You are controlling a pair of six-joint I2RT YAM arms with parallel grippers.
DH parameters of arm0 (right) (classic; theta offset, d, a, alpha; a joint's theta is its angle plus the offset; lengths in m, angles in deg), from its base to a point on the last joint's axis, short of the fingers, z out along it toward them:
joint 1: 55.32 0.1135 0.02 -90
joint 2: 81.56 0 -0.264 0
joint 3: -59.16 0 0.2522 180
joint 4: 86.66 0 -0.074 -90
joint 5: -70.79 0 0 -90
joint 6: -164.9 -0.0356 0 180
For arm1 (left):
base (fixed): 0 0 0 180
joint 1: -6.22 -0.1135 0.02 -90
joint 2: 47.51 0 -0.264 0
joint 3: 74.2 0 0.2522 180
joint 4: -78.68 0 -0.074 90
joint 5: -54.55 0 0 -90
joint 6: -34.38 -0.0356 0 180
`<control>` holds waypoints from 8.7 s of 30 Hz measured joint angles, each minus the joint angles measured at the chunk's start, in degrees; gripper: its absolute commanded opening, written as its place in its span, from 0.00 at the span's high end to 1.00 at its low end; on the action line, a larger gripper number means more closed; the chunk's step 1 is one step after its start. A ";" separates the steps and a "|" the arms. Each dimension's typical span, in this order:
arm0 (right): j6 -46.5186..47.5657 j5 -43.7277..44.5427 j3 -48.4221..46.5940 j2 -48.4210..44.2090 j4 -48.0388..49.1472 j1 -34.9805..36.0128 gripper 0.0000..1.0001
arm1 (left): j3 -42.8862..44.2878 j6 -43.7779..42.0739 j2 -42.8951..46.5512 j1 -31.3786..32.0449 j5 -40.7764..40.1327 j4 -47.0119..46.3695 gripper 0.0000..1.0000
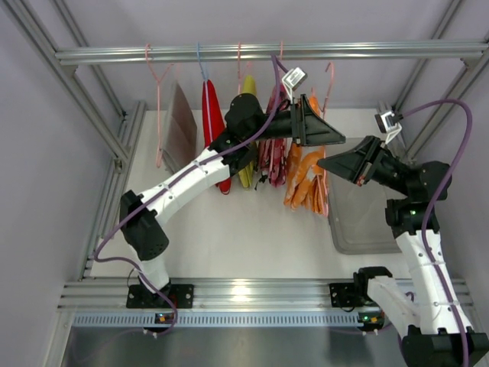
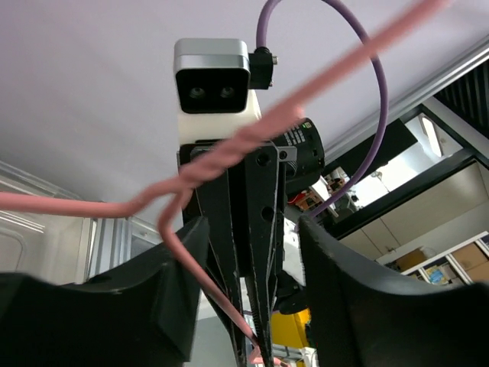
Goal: Remove the trousers from the hanger
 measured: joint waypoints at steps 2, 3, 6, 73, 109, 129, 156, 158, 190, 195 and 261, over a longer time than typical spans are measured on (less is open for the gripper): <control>0.13 0.20 0.50 -0.48 0.13 0.00 1.00 | 0.46 0.87 -0.48 0.09 -0.11 -0.09 0.54; 0.22 0.33 0.85 -0.79 0.20 0.00 1.00 | 0.46 1.16 -0.55 0.09 -0.11 -0.02 0.60; 0.63 0.74 1.88 -1.51 0.39 0.00 1.00 | 0.42 1.22 -0.59 0.09 -0.09 0.55 0.65; 76.50 21.00 26.56 -20.63 -27.78 -0.48 0.26 | 13.90 8.35 0.09 -3.04 -0.61 10.58 1.00; 72.08 39.80 25.49 -5.68 -0.87 10.43 0.49 | 13.99 8.85 -0.85 -2.08 -2.84 9.92 1.00; 70.31 48.39 5.57 -17.14 -20.83 11.26 1.00 | 2.08 -5.64 -0.22 -1.66 1.62 13.18 1.00; 74.40 64.63 -39.65 -0.26 -27.08 11.26 1.00 | -8.17 -24.39 6.21 -0.31 -0.09 22.38 1.00; 76.26 65.46 -42.01 0.94 -26.62 11.26 1.00 | -8.74 -24.46 6.21 -0.24 -0.15 22.45 1.00; 130.01 97.39 -4.37 -12.98 -18.21 11.26 1.00 | -9.55 -21.09 6.45 -2.99 -0.33 21.92 1.00; 134.53 98.97 -1.40 -14.73 -16.94 11.26 1.00 | -9.55 -19.63 6.45 -3.50 -0.33 21.29 1.00; 90.51 43.04 -8.90 -22.77 -66.45 8.61 0.47 | -9.16 -27.34 7.45 -1.62 5.20 25.31 1.00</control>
